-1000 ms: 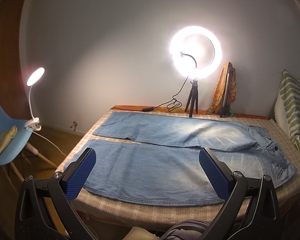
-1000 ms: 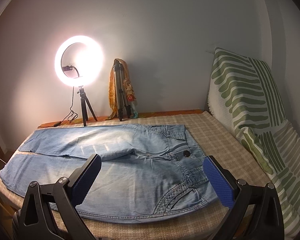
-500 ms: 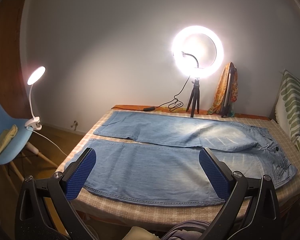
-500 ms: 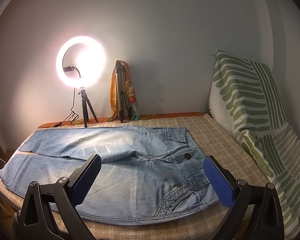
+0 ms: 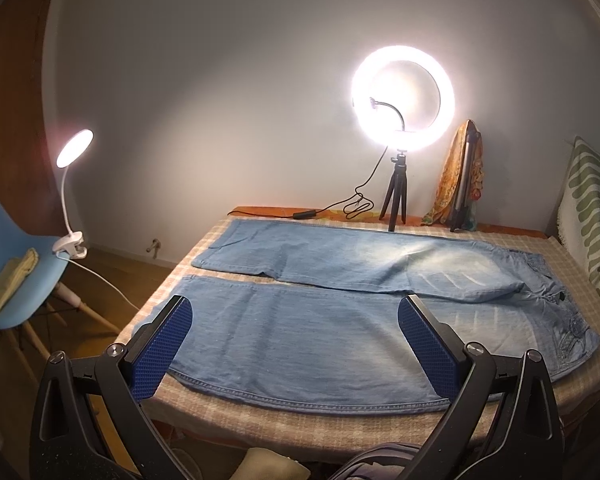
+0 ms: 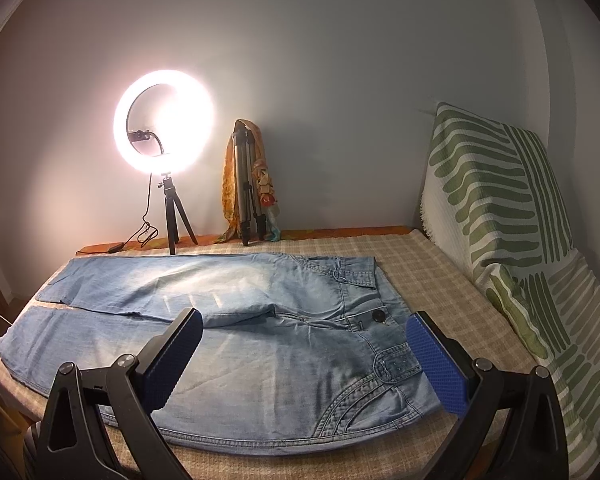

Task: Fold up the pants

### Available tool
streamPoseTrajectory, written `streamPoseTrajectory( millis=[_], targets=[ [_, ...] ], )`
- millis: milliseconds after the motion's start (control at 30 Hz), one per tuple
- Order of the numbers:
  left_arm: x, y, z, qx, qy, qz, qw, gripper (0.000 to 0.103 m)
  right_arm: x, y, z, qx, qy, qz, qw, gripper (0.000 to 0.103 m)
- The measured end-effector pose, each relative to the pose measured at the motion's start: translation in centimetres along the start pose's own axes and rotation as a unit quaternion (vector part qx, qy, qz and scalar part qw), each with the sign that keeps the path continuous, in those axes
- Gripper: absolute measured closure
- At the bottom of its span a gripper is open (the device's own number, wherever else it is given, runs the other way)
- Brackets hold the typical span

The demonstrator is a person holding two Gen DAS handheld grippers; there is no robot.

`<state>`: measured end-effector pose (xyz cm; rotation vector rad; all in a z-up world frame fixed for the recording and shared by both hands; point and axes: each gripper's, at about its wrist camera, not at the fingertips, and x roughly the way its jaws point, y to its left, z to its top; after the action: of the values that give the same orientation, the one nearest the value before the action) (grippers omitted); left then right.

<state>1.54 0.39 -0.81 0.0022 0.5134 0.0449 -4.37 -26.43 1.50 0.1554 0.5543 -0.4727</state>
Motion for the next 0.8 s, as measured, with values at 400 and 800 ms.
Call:
streamPoseTrajectory(
  millis=[400,800],
  targets=[
    [2.0,0.5,0.1,0.001,0.014,0.002,0.9999,0.001,2.0,0.6,0.7,-0.005,0.003,0.003,1.000,0.000],
    [5.7,1.8,0.8,-0.012,0.026,-0.035,0.9990,0.001,5.5,1.6,2.8,-0.021,0.009,0.036,0.999,0.000]
  ],
)
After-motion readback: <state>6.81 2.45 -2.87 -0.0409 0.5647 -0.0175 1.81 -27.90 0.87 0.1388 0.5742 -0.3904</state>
